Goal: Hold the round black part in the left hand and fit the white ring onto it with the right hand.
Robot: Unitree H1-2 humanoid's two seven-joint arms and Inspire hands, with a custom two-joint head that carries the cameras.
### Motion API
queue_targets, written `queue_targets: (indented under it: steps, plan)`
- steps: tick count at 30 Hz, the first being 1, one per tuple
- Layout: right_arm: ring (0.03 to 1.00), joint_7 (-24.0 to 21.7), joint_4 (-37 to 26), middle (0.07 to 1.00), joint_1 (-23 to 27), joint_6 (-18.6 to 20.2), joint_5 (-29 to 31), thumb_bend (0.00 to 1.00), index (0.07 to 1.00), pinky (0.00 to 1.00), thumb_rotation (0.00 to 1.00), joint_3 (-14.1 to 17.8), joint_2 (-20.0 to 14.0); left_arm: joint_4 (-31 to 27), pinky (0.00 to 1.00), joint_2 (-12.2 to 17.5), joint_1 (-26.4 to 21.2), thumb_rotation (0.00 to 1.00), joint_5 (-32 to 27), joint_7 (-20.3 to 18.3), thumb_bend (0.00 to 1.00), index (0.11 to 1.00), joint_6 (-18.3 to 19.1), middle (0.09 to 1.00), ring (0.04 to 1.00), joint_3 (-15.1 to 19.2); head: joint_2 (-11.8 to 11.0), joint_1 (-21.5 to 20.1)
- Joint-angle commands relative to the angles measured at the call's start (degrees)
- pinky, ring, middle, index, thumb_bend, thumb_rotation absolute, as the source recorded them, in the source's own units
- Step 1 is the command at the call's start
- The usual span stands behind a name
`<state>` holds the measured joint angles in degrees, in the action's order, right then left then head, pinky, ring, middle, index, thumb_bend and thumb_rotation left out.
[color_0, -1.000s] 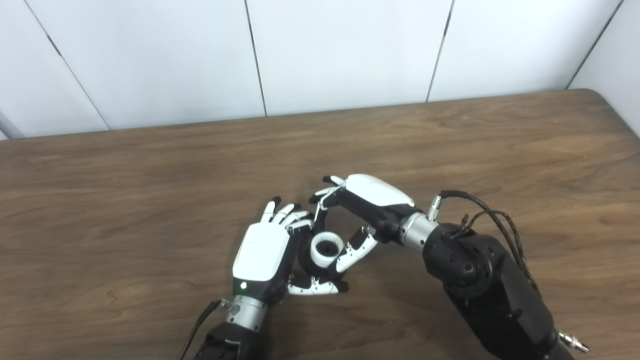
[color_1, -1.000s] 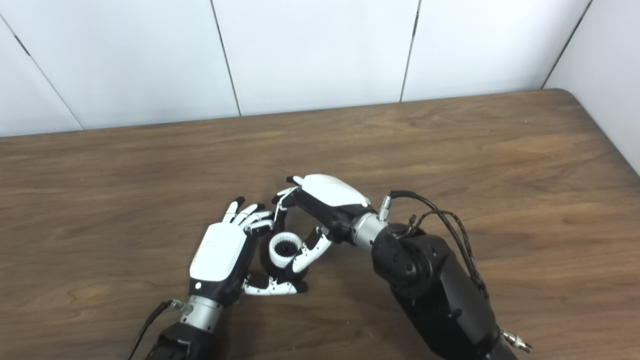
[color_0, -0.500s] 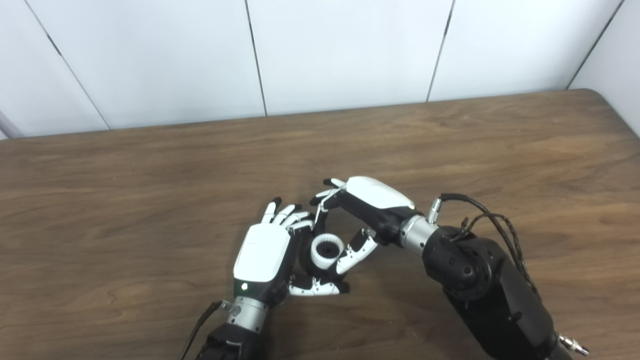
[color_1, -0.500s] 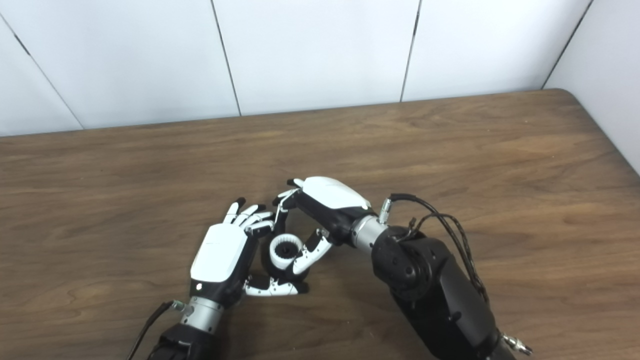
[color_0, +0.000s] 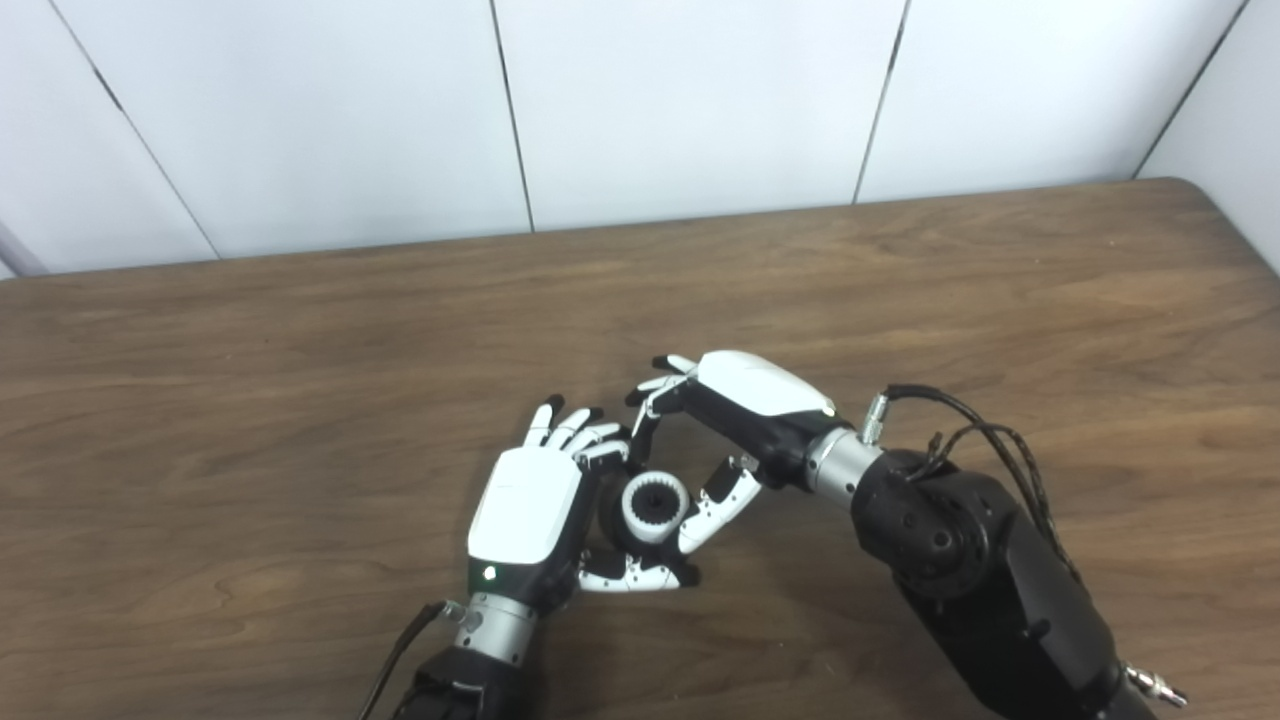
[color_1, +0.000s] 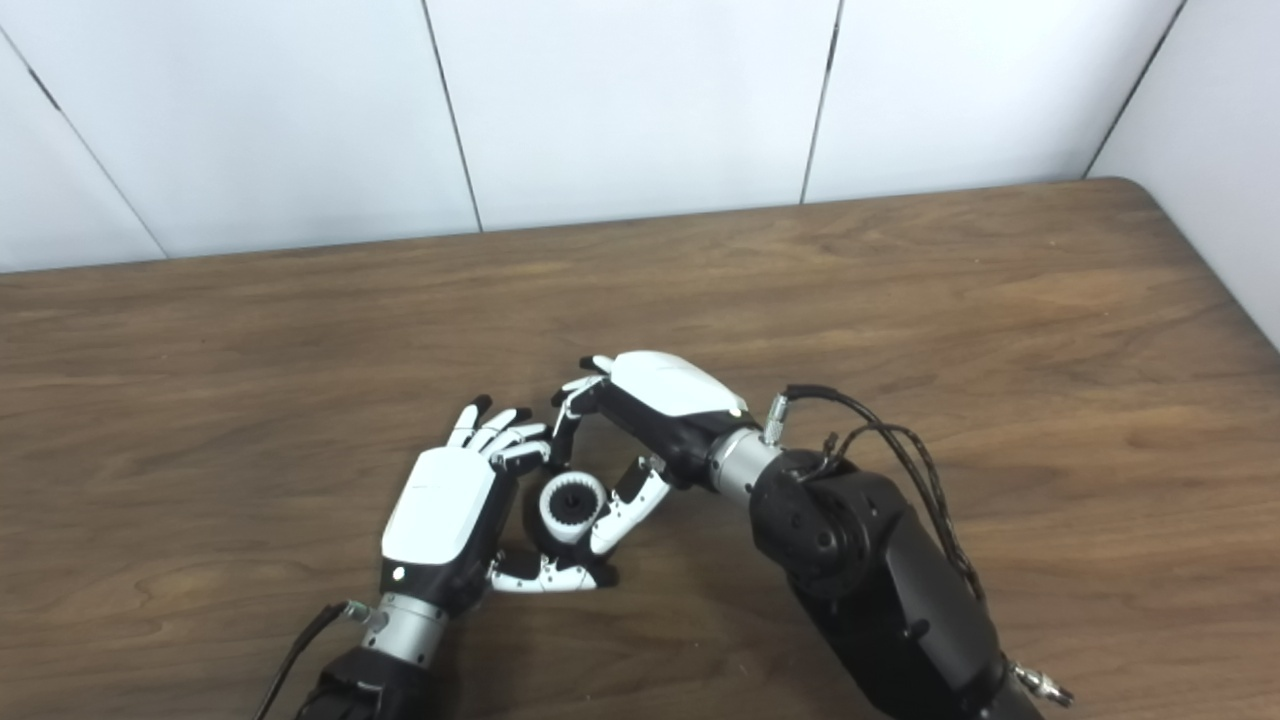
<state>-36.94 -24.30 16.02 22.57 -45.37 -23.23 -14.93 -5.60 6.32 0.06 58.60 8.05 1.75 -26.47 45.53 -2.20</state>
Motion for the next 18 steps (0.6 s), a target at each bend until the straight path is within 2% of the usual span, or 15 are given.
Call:
queue_targets:
  steps: [1,7,15,18]
  plan:
    - [0.987,1.3,-0.8,0.856,2.2,-1.5,0.4,0.99,0.566,0.95,0.20,0.7,-0.1,-0.1,1.00,-0.1,-0.1,0.05,0.7,0.5,0.52,0.485,-0.1,0.782,0.887,-0.2,0.0,0.0]
    - [0.994,1.1,-0.9,0.856,2.2,-1.1,0.7,0.99,0.552,0.96,0.19,1.0,-0.2,0.0,1.00,0.0,-0.2,0.05,0.2,0.4,0.52,0.484,-0.2,0.783,0.892,0.0,0.1,-0.2]
    - [0.979,2.8,-1.2,0.842,2.6,-2.1,1.3,1.00,0.560,0.89,0.21,2.8,-1.0,0.4,1.00,0.2,-0.3,0.05,-0.2,0.7,0.52,0.484,-0.5,0.781,0.891,0.3,0.0,-0.5]
    - [0.978,2.3,-1.9,0.842,2.9,-1.3,0.7,1.00,0.572,0.91,0.22,3.6,-1.5,0.6,1.00,0.3,-0.4,0.06,-0.3,0.7,0.52,0.484,-0.6,0.782,0.890,0.4,-0.1,-0.6]
